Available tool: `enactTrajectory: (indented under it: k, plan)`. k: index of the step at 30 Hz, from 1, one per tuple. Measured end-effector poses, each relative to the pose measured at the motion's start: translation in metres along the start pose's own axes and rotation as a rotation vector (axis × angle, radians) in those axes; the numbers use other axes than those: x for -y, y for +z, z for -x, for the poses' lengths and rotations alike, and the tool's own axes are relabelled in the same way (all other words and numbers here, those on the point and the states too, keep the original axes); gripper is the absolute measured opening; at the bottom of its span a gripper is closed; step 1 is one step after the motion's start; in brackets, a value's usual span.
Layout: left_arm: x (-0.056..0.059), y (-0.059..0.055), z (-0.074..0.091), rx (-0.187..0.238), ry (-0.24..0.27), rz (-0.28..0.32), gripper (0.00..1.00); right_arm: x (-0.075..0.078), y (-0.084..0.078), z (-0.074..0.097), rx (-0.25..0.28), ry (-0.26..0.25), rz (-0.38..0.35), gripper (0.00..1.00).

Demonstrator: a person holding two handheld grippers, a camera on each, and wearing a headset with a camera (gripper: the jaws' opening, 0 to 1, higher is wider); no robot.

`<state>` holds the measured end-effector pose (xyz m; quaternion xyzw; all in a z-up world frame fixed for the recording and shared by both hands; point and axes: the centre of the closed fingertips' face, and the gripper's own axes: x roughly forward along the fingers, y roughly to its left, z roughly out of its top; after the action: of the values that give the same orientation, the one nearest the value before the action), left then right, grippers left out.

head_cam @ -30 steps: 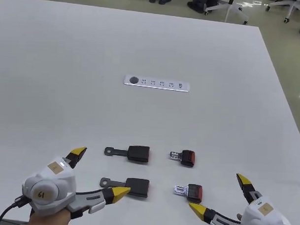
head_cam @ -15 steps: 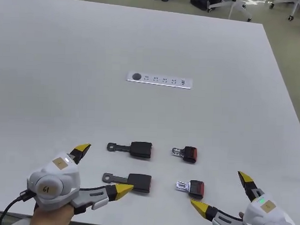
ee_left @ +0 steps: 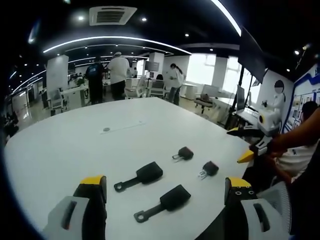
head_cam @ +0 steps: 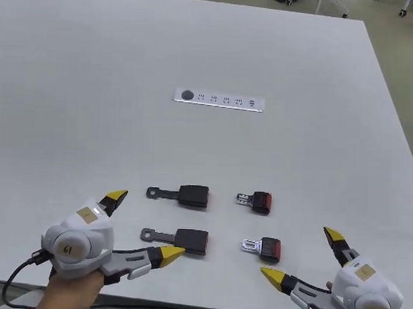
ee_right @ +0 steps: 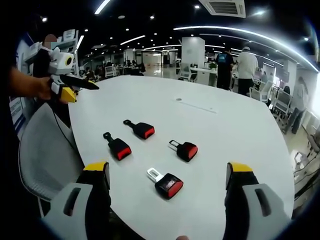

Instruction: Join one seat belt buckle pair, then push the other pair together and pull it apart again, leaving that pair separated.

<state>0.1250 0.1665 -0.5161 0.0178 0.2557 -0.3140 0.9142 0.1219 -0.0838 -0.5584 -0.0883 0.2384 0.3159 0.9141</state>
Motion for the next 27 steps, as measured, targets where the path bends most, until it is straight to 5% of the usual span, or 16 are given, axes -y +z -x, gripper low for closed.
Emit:
enactTrajectory:
  k: [17, 27]
  plan:
    - [0.009, 0.002, -0.025, -0.015, -0.07, -0.039, 1.0, -0.001, -0.015, -0.019, -0.064, 0.058, 0.031, 0.92]
    - [0.016, -0.01, -0.039, -0.057, -0.116, -0.064, 1.0, -0.005, -0.026, -0.032, -0.106, 0.099, 0.047, 0.93]
